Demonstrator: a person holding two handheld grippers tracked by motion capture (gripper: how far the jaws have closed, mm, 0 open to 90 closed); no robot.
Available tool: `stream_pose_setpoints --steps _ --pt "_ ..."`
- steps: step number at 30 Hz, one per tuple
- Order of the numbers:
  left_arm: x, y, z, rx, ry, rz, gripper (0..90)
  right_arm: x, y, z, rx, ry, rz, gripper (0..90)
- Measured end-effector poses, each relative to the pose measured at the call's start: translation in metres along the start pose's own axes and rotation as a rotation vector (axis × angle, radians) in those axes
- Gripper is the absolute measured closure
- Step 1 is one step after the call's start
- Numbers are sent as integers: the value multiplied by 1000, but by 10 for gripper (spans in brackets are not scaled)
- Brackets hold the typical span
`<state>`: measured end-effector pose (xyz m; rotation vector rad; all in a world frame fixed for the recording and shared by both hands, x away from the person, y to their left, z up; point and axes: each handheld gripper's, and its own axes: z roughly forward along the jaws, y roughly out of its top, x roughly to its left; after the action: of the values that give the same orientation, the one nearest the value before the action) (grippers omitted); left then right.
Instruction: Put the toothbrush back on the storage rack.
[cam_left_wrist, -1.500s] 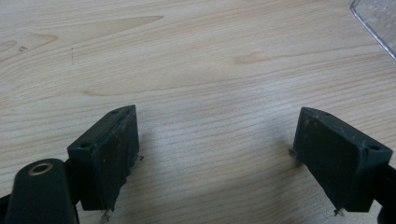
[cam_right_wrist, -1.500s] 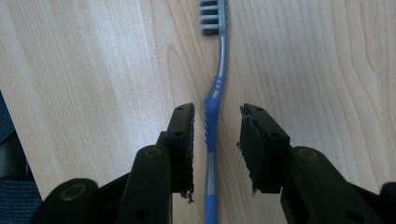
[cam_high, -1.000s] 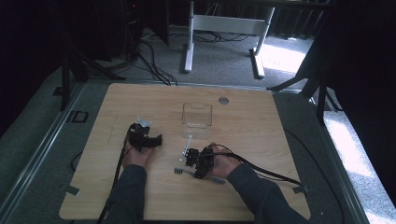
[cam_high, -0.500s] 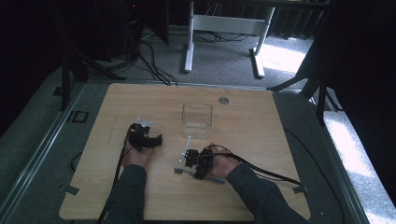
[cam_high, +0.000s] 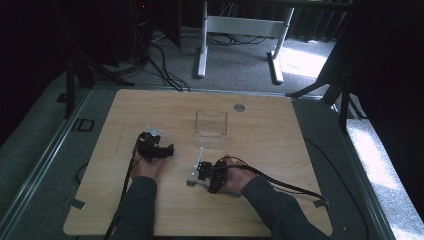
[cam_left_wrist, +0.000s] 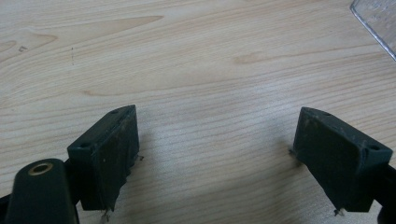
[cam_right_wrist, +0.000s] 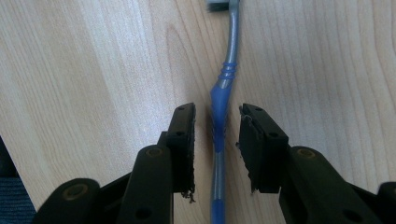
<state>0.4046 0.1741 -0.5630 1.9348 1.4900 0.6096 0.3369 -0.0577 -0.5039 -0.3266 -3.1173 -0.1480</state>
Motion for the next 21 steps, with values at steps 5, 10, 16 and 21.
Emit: stream_pose_setpoints --steps 5,10,16,21 --pt "0 0 0 0 0 0 145 0 0 1 8 -2 3 662" --pt "0 0 0 0 0 -1 145 -1 0 3 8 -4 12 658" --pt "0 0 0 0 0 0 145 0 1 5 20 -1 13 660" --pt "0 0 0 0 0 0 145 0 1 7 23 0 12 660"
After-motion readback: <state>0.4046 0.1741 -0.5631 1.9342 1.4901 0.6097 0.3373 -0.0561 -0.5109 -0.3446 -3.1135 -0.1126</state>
